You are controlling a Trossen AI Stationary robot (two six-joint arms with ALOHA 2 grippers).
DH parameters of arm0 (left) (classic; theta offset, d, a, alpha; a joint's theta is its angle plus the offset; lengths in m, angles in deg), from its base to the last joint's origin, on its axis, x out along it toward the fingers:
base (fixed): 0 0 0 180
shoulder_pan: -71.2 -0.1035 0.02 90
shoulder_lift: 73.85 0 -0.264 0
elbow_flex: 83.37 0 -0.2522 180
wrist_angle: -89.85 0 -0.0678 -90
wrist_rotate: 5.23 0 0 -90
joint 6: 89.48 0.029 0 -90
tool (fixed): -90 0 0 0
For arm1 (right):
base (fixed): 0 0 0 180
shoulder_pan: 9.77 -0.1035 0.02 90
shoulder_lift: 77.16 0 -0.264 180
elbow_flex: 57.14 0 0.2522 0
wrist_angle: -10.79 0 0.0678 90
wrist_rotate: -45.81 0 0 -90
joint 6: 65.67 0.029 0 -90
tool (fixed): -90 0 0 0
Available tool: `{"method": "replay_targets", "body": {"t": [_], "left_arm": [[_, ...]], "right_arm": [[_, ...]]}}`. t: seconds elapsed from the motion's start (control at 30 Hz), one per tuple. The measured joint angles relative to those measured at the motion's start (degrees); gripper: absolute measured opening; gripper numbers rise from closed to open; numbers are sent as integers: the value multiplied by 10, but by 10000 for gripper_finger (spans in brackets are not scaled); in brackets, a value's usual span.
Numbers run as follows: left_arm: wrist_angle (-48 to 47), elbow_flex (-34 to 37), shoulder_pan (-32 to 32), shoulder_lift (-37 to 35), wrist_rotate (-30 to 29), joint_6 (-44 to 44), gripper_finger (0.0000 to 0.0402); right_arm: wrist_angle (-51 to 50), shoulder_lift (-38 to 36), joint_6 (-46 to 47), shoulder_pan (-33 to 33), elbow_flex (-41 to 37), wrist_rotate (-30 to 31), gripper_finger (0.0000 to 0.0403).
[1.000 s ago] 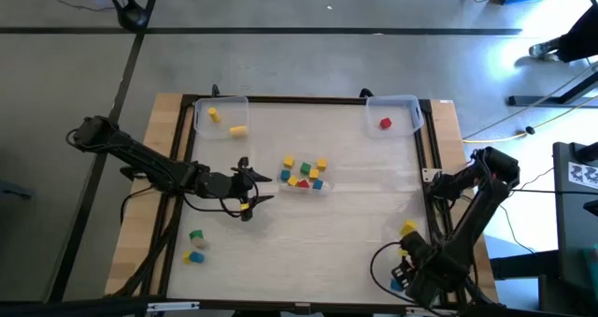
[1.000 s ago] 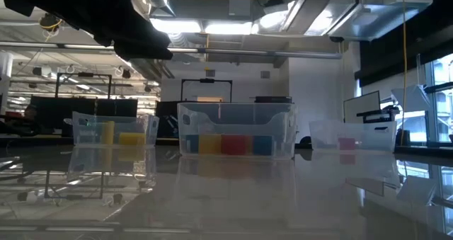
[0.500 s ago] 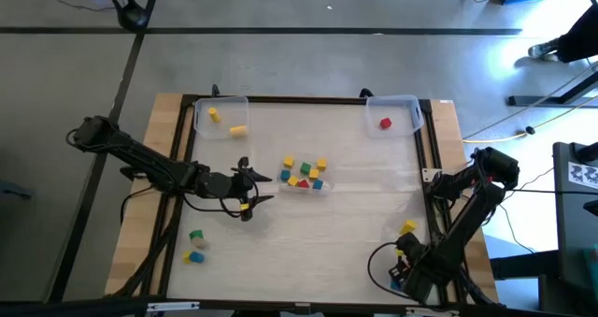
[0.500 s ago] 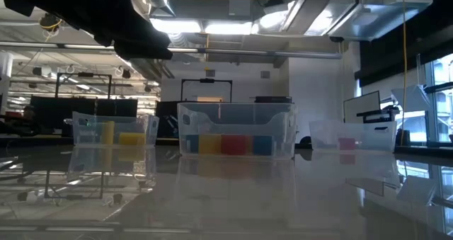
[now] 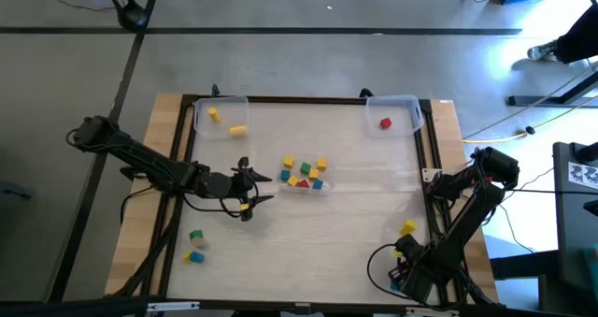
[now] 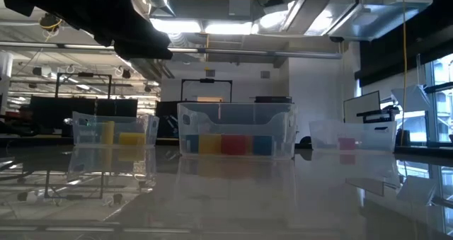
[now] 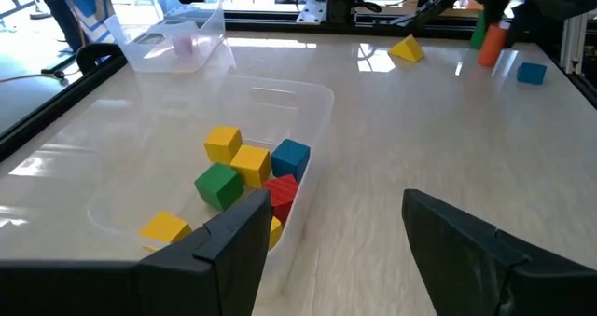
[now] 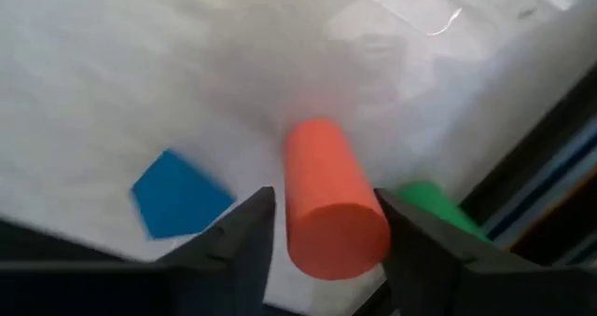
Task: Sort blocks by size
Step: Put the orange cylindrical block into the top left transparent bin
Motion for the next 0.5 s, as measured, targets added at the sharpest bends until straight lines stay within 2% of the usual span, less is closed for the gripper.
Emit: {"method": "replay_targets", "body": {"t": [0.13, 0.43, 0.5], "left_arm": [[0, 0, 0, 0, 0, 0, 230], [-1, 0, 0, 0, 0, 0, 230], [-1, 0, 0, 0, 0, -1, 230]], "right_arm": [[8, -1, -9, 0, 0, 0, 129], [1, -1, -46, 9, 0, 3, 134], [0, -2, -67, 18, 4, 35, 134]]}}
